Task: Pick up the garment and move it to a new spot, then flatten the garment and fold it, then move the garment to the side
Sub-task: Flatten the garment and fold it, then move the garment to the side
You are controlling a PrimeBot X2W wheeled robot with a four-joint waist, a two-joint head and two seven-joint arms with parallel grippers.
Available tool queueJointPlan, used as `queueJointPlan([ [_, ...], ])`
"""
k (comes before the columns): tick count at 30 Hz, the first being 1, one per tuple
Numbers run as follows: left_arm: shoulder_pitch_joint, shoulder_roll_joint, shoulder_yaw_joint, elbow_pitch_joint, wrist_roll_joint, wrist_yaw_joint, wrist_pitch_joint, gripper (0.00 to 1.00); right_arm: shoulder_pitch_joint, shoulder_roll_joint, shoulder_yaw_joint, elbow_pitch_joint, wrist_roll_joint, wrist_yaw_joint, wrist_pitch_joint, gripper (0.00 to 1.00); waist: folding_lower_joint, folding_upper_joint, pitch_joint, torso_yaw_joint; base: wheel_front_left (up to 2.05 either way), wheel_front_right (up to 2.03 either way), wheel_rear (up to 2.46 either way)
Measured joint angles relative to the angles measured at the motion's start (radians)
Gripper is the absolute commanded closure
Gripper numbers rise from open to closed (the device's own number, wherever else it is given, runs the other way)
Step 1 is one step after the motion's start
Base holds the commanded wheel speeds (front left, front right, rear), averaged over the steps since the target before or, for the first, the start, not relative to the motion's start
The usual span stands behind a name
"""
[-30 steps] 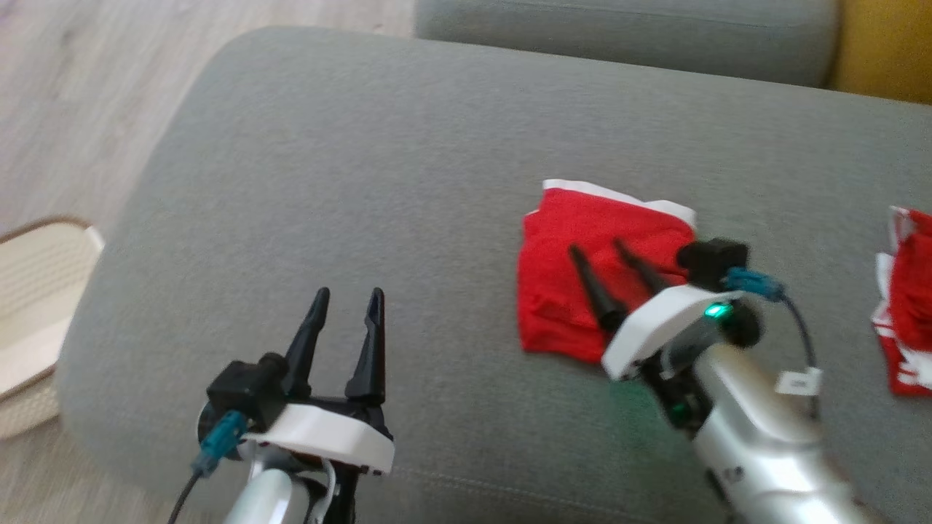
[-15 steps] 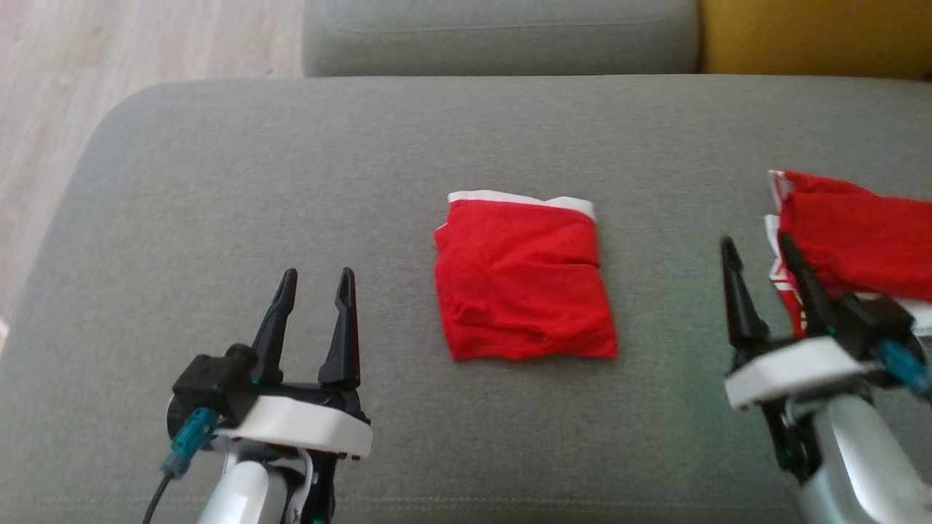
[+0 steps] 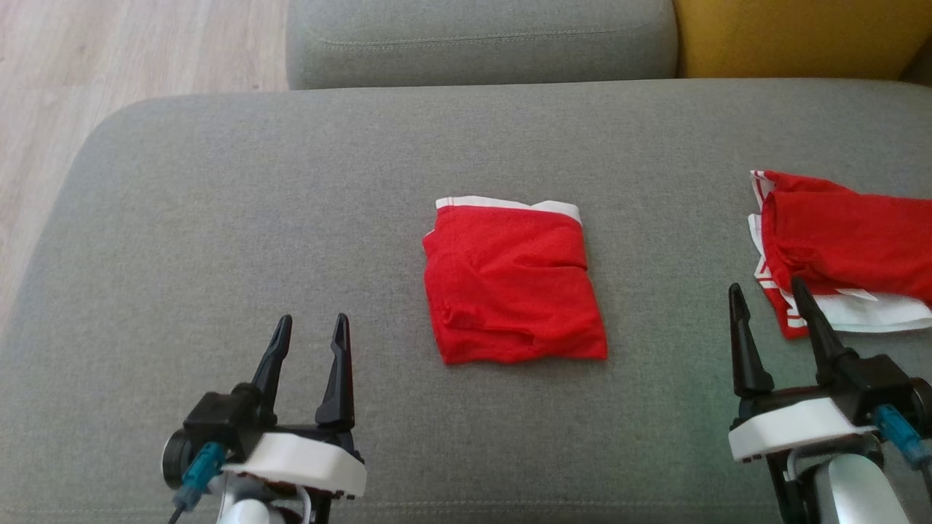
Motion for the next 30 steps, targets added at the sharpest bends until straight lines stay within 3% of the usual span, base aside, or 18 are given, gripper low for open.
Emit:
queueJointPlan([
  [9, -0.001, 0.000, -0.004, 0.000, 0.000, -0.003, 0.000, 0.00, 0.000, 0.007, 0.015, -0.020, -0.012, 0.000, 0.024, 0.00, 0.0000, 0.0000, 0.008, 0.020, 0.00, 0.00, 0.00],
  [17, -0.032, 0.000, -0.035, 0.000, -0.014, -0.009, 0.000, 0.00, -0.077, 0.013, 0.084, 0.012, 0.067, 0.000, 0.098, 0.00, 0.0000, 0.0000, 0.055, 0.069, 0.00, 0.00, 0.00],
  [22, -0.051, 0.000, -0.067, 0.000, -0.021, -0.009, 0.000, 0.00, -0.163, 0.013, 0.091, 0.106, 0.150, 0.000, 0.174, 0.00, 0.0000, 0.0000, 0.083, 0.122, 0.00, 0.00, 0.00],
  [24, -0.057, 0.000, -0.077, 0.002, -0.036, -0.008, 0.000, 0.00, -0.198, 0.015, 0.060, 0.177, 0.277, 0.000, 0.221, 0.00, 0.0000, 0.0000, 0.098, 0.159, 0.00, 0.00, 0.00],
  [30, -0.064, 0.000, -0.091, 0.001, -0.053, 0.000, 0.000, 0.00, -0.240, 0.016, 0.025, 0.302, 0.309, 0.000, 0.267, 0.00, 0.0000, 0.0000, 0.114, 0.230, 0.00, 0.00, 0.00],
])
